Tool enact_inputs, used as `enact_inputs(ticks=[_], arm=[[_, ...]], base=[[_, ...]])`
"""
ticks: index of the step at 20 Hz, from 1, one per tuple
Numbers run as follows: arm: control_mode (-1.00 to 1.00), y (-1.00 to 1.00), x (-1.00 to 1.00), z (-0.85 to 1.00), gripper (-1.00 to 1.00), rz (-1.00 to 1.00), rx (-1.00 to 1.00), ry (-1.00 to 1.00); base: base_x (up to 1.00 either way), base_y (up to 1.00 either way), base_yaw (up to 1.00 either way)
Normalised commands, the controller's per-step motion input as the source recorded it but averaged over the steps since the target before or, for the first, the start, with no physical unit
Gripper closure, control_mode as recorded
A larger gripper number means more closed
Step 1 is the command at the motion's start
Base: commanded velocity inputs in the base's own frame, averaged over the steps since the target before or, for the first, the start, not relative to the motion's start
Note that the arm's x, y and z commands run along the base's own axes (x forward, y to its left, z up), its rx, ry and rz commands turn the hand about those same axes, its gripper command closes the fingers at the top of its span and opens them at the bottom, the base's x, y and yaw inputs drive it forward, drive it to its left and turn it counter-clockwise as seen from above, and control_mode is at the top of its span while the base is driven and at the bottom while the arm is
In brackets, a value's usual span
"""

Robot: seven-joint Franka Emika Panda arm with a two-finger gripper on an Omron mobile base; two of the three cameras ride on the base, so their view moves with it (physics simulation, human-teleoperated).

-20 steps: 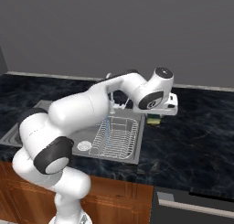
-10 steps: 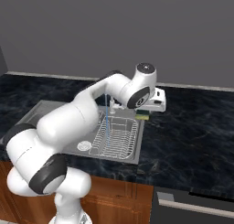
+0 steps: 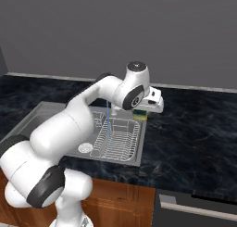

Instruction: Soak the sponge with water for a few seconds and then drop it inside the sink.

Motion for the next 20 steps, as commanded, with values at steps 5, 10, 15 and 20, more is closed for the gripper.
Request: enact_inputs(ticks=[5,10,15,20], arm=[[-1.00,0.15,-0.22,0.22,1.00,-0.13,0.00,0.00],[-1.00,0.24,-0.20,0.16,1.00,-0.14,-0.01,0.00],[-1.00,0.34,-0.20,0.02,1.00,-0.15,-0.02,0.00],[-1.00,0.24,-0.10,0.00,1.00,-0.16,-0.02,-0.07]], base=[[0.00,0.00,0.00],[0.00,0.00,0.00],[0.00,0.00,0.00],[0.00,0.00,0.00]])
